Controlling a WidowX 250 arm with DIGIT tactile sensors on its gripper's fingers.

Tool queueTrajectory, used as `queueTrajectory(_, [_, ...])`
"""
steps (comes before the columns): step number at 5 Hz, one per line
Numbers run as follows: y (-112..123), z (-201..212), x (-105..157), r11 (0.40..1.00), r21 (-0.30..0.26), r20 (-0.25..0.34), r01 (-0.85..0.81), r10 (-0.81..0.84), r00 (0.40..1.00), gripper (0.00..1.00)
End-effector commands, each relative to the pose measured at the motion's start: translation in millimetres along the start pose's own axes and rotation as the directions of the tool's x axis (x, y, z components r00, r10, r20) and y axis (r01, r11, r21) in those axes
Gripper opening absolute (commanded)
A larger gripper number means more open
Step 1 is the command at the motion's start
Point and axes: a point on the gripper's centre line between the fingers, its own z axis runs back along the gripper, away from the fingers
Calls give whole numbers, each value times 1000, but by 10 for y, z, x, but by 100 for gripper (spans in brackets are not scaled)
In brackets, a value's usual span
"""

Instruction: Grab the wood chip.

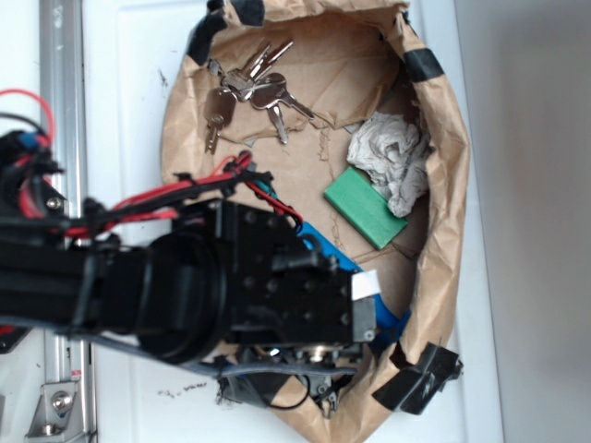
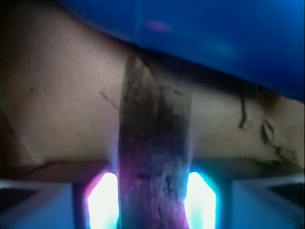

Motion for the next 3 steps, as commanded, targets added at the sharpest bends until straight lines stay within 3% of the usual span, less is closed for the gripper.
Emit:
queueTrajectory(1, [10,-22,-65,999,-3,34,42,-42,999,0])
queueTrajectory(2, [67,52,-28,999,-9,51,53,-52,997,0])
queueTrajectory(3, [277,376,23,993,34,134,117,-121,984,0])
